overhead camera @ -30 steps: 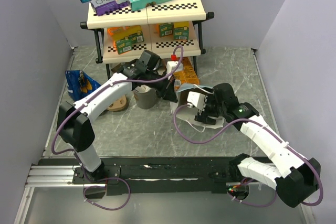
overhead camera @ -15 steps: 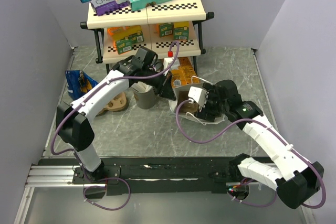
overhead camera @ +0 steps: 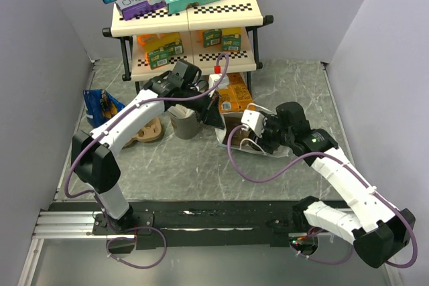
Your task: Pack the takeout coffee
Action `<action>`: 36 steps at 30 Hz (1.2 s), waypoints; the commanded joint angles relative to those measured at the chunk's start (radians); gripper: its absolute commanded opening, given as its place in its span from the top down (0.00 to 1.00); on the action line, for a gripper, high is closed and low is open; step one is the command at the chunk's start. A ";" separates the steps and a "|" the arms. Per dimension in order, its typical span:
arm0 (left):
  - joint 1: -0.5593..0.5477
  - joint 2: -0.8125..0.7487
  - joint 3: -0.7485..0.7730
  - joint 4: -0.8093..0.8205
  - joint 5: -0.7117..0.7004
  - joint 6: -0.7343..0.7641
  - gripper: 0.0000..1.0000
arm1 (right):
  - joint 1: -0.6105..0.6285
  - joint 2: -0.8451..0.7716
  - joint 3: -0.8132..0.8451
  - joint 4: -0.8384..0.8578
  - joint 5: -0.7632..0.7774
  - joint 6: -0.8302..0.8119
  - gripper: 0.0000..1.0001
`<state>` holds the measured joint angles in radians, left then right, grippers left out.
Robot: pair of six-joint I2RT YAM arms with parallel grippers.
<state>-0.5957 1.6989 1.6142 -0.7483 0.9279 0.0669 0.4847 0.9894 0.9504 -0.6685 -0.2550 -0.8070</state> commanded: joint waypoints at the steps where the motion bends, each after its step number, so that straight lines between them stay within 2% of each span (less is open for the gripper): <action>1: 0.005 -0.042 0.027 -0.006 0.038 0.019 0.99 | 0.002 -0.020 0.044 -0.025 -0.050 0.022 0.38; 3: 0.005 -0.039 0.029 -0.006 0.040 0.021 0.99 | 0.003 -0.018 0.041 -0.025 -0.050 0.012 0.59; 5: 0.005 -0.039 0.029 -0.008 0.040 0.022 0.99 | 0.003 -0.011 0.033 -0.017 -0.032 0.014 0.74; 12: 0.007 -0.035 0.023 -0.013 0.046 0.031 0.99 | 0.008 0.009 -0.018 0.015 0.016 -0.020 0.71; 23: 0.020 -0.012 0.030 -0.033 0.066 0.045 0.99 | 0.029 0.063 -0.084 0.171 0.187 -0.083 0.77; 31: 0.027 0.002 0.032 -0.040 0.080 0.056 0.99 | 0.037 0.121 -0.139 0.274 0.307 -0.129 0.77; 36: 0.028 0.005 0.021 -0.031 0.094 0.048 0.99 | 0.038 0.140 -0.142 0.307 0.326 -0.126 0.69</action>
<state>-0.5713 1.7000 1.6142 -0.7826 0.9638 0.0975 0.5175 1.1107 0.8139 -0.4160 0.0189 -0.9249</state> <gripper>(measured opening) 0.019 0.289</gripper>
